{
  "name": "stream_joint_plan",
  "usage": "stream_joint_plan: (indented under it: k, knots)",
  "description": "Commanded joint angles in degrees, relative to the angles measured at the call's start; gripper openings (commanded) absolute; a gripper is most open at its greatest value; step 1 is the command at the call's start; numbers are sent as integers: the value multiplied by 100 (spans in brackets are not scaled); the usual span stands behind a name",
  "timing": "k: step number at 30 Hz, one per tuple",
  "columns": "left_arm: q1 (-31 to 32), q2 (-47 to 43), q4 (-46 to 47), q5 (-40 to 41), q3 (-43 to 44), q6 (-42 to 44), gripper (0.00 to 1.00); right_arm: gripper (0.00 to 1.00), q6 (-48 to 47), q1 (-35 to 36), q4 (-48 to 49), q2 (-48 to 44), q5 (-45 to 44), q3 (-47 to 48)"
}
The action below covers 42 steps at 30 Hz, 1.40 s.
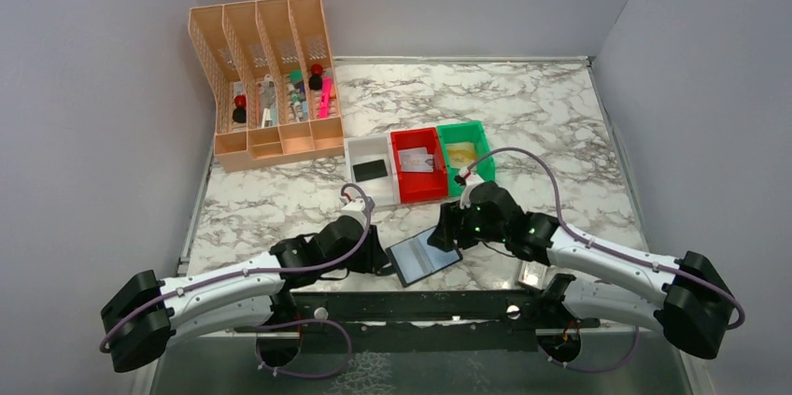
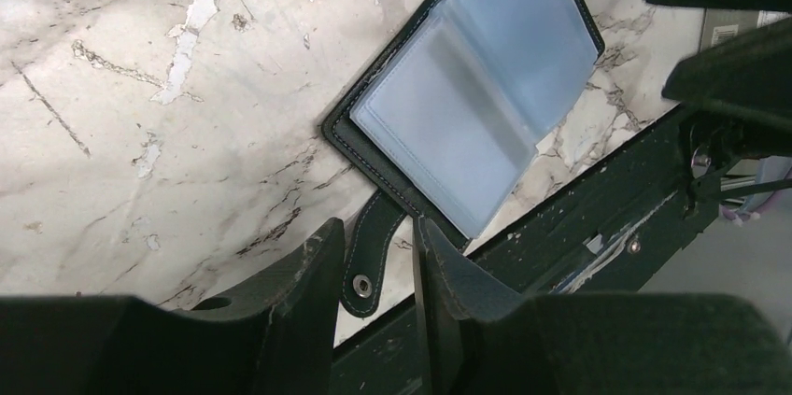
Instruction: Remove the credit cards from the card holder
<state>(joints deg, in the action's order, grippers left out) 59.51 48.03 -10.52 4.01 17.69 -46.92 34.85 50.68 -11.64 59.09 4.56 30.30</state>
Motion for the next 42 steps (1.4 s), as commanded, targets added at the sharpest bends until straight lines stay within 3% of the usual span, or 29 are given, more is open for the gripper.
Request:
stream_joint_plan:
  k: [1,17,21,25,27,30,42]
  knots:
    - [29,201,108,75,177,7,37,62,-198,52,799,351,1314,-126]
    - [35,-456,-221,612,53,-237,37,63,-588,1315,137,2243,-752,873]
    - [35,-528,-284,650,34,-247,38,56,-558,1597,-337,2725,-1429,1236]
    - [31,-554,-312,688,20,-243,38,37,-337,1897,-607,3000,-1940,1454]
    - [35,-571,-317,689,11,-248,38,22,-132,1953,-710,2995,-2128,1493]
    - [35,-584,-310,667,-13,-239,38,12,60,1955,-644,2864,-2147,1430]
    - [30,-715,-322,444,-13,-213,39,1,165,1800,478,2258,-948,1016]
